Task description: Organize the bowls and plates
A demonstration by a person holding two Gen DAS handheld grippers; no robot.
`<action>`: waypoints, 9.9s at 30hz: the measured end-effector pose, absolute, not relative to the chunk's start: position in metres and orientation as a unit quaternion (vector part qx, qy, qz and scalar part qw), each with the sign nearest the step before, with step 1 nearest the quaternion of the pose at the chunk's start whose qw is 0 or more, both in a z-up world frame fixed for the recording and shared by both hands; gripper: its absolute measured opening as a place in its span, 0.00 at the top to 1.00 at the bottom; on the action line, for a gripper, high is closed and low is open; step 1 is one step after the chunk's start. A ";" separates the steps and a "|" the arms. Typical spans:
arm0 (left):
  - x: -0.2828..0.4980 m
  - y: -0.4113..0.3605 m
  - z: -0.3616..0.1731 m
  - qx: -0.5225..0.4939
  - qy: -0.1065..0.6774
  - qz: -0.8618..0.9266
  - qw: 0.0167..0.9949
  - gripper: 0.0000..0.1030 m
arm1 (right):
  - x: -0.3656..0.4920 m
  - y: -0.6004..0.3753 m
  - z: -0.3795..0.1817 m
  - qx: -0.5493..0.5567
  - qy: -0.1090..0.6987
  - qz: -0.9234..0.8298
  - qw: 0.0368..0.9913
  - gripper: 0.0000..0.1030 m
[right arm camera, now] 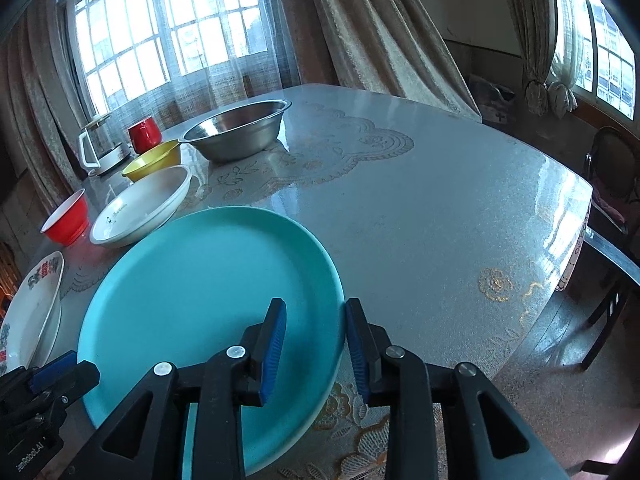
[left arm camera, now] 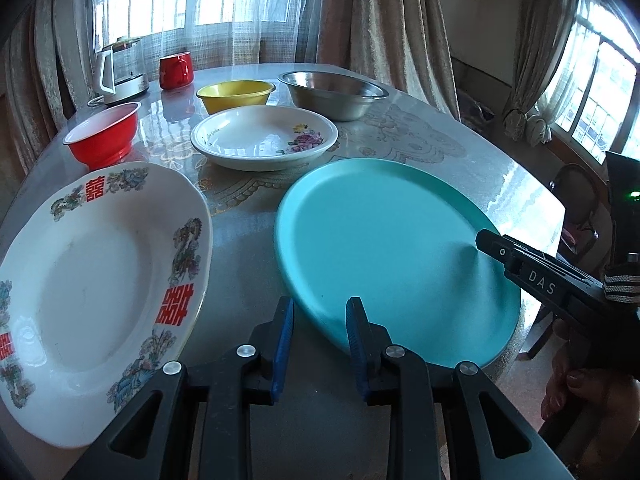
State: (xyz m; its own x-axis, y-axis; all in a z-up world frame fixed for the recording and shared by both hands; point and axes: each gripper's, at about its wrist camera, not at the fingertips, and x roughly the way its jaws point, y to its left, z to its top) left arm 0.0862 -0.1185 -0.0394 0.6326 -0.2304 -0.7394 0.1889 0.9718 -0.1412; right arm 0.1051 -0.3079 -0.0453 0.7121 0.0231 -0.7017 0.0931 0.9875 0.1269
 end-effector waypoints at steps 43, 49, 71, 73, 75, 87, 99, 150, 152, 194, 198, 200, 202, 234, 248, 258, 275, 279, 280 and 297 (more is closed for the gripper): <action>0.043 0.093 -0.003 -0.173 0.264 0.069 0.946 0.01 | 0.081 -0.155 -0.018 0.080 0.306 0.182 0.931 0.40; 0.054 0.118 -0.025 -0.232 0.289 0.054 0.927 0.01 | 0.100 -0.125 -0.025 0.077 0.316 0.215 0.921 0.40; 0.083 0.114 -0.044 -0.273 0.339 -0.016 0.900 0.16 | 0.136 -0.099 -0.049 0.127 0.385 0.268 0.874 0.42; 0.087 0.108 -0.043 -0.260 0.348 -0.026 0.900 0.17 | 0.136 -0.097 -0.048 0.121 0.387 0.267 0.874 0.42; 0.091 0.102 -0.043 -0.248 0.357 -0.041 0.900 0.23 | 0.136 -0.096 -0.048 0.118 0.389 0.268 0.874 0.42; 0.093 0.102 -0.046 -0.241 0.365 -0.027 0.899 0.52 | 0.138 -0.092 -0.050 0.098 0.402 0.235 0.880 0.57; 0.088 0.096 -0.043 -0.228 0.360 -0.052 0.903 0.56 | 0.128 -0.095 -0.041 0.106 0.361 0.279 0.883 0.63; 0.088 -0.074 -0.008 -0.045 0.308 -0.167 0.936 0.54 | 0.067 -0.224 -0.017 0.085 0.320 0.159 0.930 0.67; 0.093 -0.083 -0.009 -0.044 0.313 -0.174 0.933 0.54 | 0.067 -0.233 -0.018 0.090 0.321 0.150 0.931 0.67; 0.134 -0.133 -0.033 0.000 0.392 -0.171 0.904 0.42 | 0.087 -0.303 -0.042 0.154 0.368 0.058 0.915 0.65; 0.129 -0.131 -0.032 0.007 0.396 -0.175 0.901 0.43 | 0.083 -0.309 -0.039 0.158 0.363 0.056 0.917 0.65; 0.126 -0.129 -0.032 0.006 0.397 -0.174 0.901 0.46 | 0.082 -0.310 -0.037 0.158 0.361 0.054 0.918 0.65; 0.123 -0.129 -0.031 0.010 0.397 -0.176 0.901 0.47 | 0.081 -0.310 -0.037 0.158 0.359 0.053 0.918 0.65; 0.119 -0.120 -0.024 0.032 0.381 -0.127 0.915 0.65 | 0.083 -0.311 -0.031 0.130 0.339 0.006 0.932 0.83; 0.123 -0.064 -0.007 -0.047 0.357 -0.092 0.928 0.16 | 0.075 -0.317 -0.015 0.154 0.307 0.009 0.939 0.66; 0.168 -0.025 -0.010 -0.113 0.379 -0.036 0.918 0.09 | 0.101 -0.298 0.004 0.100 0.329 0.009 0.939 0.62; 0.249 -0.007 -0.028 -0.177 0.387 -0.065 0.903 0.21 | 0.202 -0.246 0.027 0.103 0.391 0.083 0.911 0.62; 0.257 -0.006 -0.029 -0.182 0.393 -0.077 0.898 0.21 | 0.239 -0.237 0.016 0.119 0.428 0.087 0.892 0.62; 0.259 -0.006 -0.031 -0.178 0.398 -0.081 0.896 0.21 | 0.247 -0.236 0.012 0.126 0.439 0.088 0.885 0.62; 0.265 -0.008 -0.038 -0.154 0.409 -0.112 0.893 0.47 | 0.314 -0.219 -0.042 0.188 0.518 0.126 0.825 0.77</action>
State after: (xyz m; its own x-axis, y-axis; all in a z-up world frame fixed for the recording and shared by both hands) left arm 0.2649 -0.0084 -0.0382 0.6409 -0.3262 -0.6948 0.0751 0.9275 -0.3662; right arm 0.3137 -0.2187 -0.0423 0.4315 0.4020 -0.8076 -0.0124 0.8978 0.4403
